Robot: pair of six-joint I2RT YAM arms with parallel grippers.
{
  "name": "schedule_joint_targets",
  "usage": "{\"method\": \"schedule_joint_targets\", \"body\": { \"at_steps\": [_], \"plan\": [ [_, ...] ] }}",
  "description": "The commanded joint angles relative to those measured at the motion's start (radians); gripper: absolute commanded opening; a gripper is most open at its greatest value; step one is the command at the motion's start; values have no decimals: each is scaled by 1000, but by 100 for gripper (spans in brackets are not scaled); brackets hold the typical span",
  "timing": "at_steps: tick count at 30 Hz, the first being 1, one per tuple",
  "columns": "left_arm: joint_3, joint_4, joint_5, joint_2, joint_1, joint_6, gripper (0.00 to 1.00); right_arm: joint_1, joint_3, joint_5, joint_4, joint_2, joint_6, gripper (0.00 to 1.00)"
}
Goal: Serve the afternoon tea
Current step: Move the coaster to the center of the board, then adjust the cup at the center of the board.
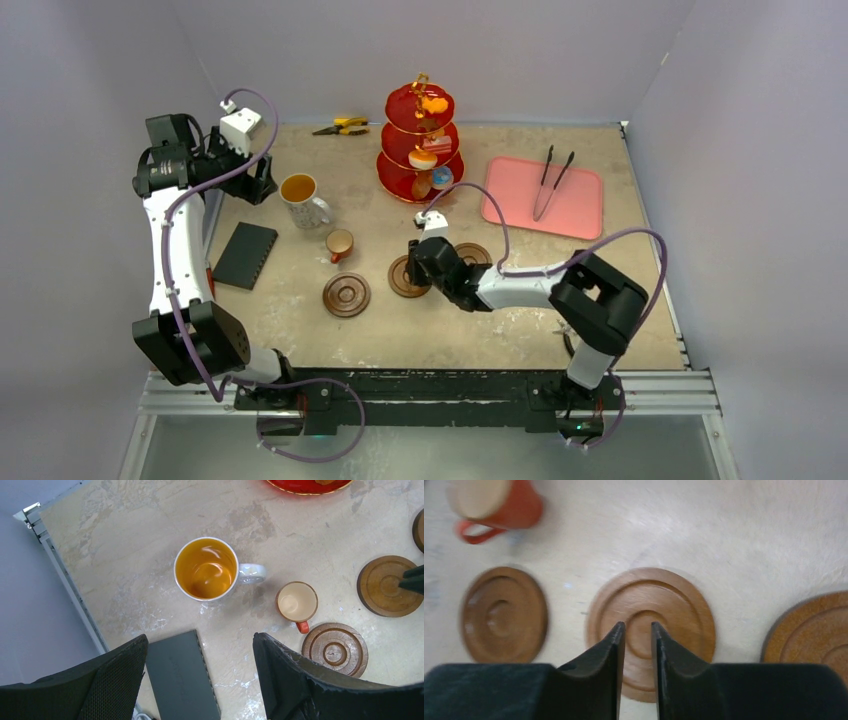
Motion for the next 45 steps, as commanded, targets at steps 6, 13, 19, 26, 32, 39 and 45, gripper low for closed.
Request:
{"method": "schedule_joint_targets", "body": {
  "at_steps": [6, 13, 19, 26, 32, 39, 45],
  "plan": [
    [39, 38, 24, 0, 5, -44, 76, 163, 368, 104, -102, 57, -47, 63],
    [55, 74, 3, -9, 5, -89, 76, 215, 703, 72, -346, 280, 4, 78],
    [57, 97, 4, -10, 4, -112, 76, 231, 790, 89, -393, 356, 41, 80],
    [29, 138, -4, -29, 4, -132, 76, 231, 851, 86, -417, 453, 70, 70],
    [25, 144, -21, -35, 4, -124, 76, 220, 977, 152, -427, 553, 24, 69],
    [21, 153, -29, -35, 5, -118, 76, 190, 1022, 199, -450, 591, 7, 66],
    [2, 166, -25, -33, 5, -121, 76, 147, 918, 217, -421, 525, 20, 62]
  ]
}}
